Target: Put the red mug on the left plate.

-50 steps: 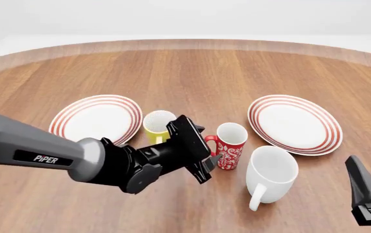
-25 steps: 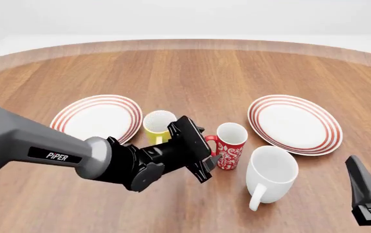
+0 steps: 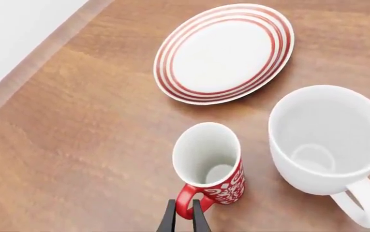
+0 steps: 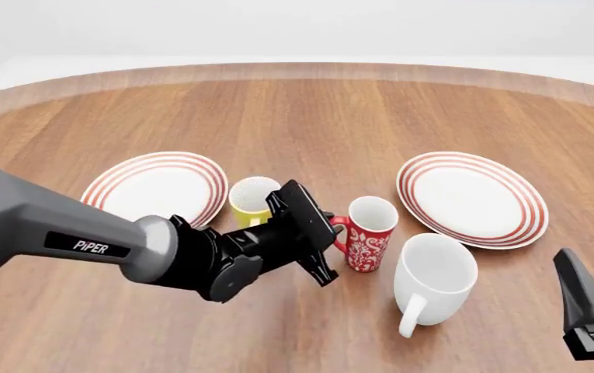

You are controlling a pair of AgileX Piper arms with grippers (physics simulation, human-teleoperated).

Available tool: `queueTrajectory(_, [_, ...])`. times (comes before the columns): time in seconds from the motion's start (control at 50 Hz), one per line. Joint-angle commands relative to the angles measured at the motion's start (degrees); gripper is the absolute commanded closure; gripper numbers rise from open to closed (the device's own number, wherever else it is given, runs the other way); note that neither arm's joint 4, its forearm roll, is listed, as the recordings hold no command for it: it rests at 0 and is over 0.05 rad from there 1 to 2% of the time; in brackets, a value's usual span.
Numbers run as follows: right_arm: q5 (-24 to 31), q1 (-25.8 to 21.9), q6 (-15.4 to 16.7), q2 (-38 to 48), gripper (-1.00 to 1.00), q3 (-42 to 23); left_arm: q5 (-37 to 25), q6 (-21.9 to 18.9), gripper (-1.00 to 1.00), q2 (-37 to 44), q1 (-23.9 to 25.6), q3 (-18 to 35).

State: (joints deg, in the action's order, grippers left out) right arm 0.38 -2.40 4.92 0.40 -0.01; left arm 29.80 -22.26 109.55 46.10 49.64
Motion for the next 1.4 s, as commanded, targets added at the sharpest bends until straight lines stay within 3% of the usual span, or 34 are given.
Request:
queueTrajectory(0.02, [0.09,0.00,0.02,-0.11,-1.00,0.00,-0.32,1.01,1.00,0.20,0.52,-0.47])
queueTrajectory(1.4, [-0.49,-0.17,0.19,0.70,-1.00,-0.08,-2.68,4.11,1.00,-12.33,-3.08,-2.86])
